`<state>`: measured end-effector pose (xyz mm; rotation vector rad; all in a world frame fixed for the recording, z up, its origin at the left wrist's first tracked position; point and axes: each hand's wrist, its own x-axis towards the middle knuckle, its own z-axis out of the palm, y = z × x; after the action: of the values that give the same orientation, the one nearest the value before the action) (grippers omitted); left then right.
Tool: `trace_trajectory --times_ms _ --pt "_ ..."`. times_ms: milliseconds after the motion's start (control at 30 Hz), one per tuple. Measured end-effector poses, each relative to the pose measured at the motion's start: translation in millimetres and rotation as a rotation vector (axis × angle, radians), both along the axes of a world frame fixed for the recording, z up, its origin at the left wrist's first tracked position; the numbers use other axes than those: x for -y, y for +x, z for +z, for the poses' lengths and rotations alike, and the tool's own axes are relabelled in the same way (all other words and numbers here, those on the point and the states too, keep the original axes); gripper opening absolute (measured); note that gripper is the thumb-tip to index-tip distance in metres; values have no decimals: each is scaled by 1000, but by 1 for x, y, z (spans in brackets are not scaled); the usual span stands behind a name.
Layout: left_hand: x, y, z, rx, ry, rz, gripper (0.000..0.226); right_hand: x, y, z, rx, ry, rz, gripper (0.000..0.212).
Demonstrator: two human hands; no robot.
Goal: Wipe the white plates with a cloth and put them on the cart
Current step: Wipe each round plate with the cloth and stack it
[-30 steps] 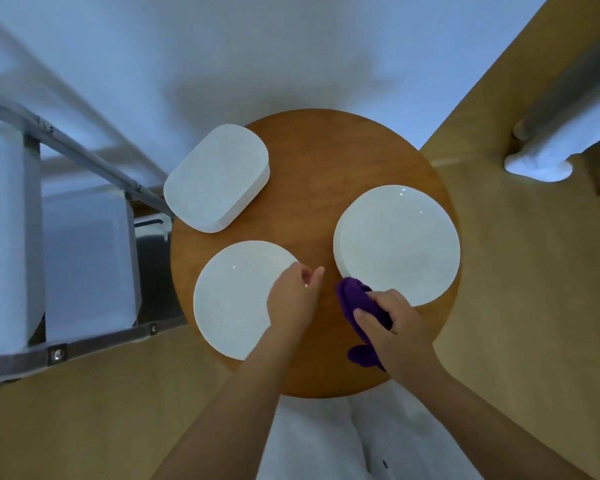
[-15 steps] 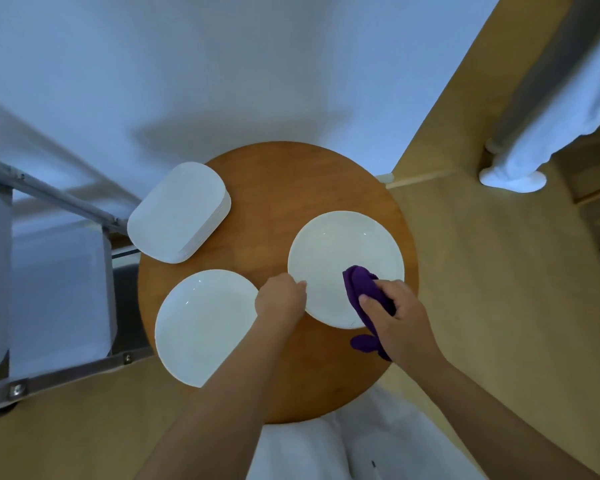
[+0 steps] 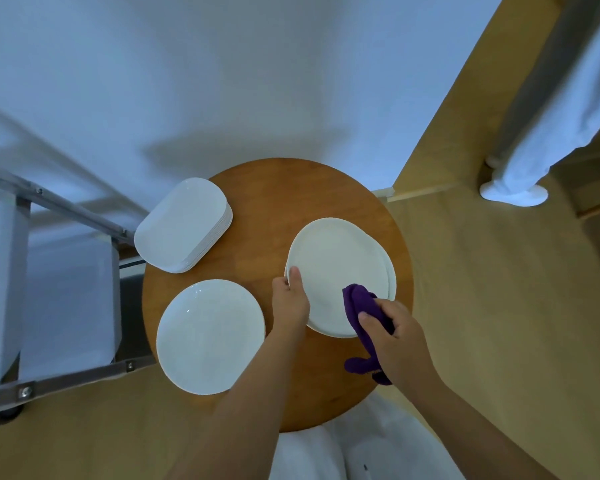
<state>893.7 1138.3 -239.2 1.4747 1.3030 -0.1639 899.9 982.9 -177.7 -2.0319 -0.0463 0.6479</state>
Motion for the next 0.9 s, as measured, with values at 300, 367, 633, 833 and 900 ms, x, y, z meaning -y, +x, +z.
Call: trace_trajectory --times_ms 300,367,633,833,900 --pt "-6 -29 52 431 -484 362 62 -15 1 39 -138 174 -224 43" --pt "-9 -37 68 448 -479 433 53 -23 5 48 -82 69 -62 65" --pt "-7 -73 130 477 -514 538 42 -85 -17 42 449 -544 148 81" --pt "-23 -96 154 643 -547 477 52 -128 -13 48 655 -310 143 73" --pt "-30 -102 162 689 -508 461 57 -144 -15 55 626 -234 195 73"
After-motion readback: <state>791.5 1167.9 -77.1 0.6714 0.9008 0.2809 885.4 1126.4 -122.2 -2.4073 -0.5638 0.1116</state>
